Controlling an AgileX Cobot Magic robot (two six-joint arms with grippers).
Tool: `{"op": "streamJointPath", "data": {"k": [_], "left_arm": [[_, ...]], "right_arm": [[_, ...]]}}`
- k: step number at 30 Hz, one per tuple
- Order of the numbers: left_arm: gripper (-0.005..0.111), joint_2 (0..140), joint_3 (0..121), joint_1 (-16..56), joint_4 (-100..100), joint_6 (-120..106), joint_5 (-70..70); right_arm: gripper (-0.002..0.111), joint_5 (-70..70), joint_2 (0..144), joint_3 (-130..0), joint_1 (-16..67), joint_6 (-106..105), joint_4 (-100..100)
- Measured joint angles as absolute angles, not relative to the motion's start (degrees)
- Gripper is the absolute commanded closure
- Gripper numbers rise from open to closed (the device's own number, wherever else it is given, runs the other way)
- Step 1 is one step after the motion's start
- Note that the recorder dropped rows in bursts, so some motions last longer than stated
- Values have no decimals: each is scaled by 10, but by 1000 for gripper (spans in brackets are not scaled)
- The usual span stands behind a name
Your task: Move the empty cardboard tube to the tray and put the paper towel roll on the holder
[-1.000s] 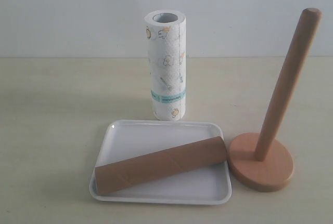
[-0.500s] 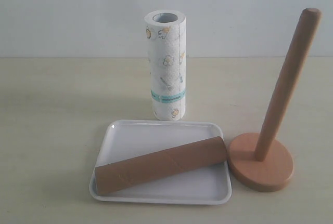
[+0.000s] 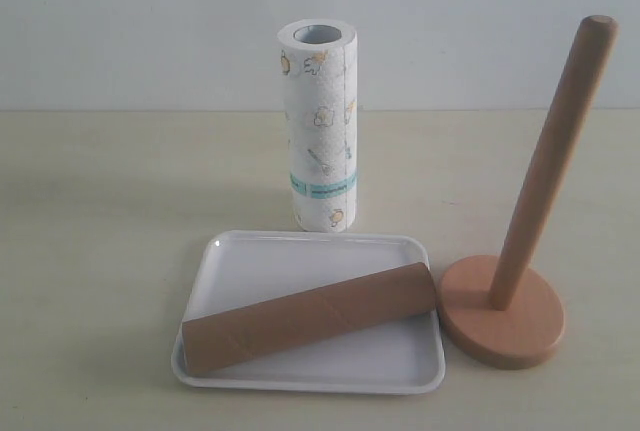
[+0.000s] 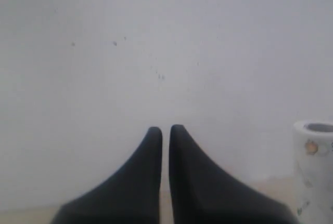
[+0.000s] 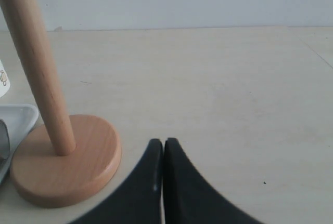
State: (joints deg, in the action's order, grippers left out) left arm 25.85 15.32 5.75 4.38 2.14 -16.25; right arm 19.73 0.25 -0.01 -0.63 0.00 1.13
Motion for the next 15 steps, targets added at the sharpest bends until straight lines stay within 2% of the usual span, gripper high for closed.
{"op": "streamJointPath", "data": {"k": [4,8,12,15], "left_arm": [[102,424,222,58,45,23,-114],[102,564,257,58,45,23,-127],[102,684,262,58,48,57,-252],[103,765,267,57,172,142,-387]], "right_arm": [[109,197,2,0,-6,0,11],[109,197,2,0,-6,0,11],[109,197,2,0,-6,0,11],[109,197,2,0,-6,0,11]]}}
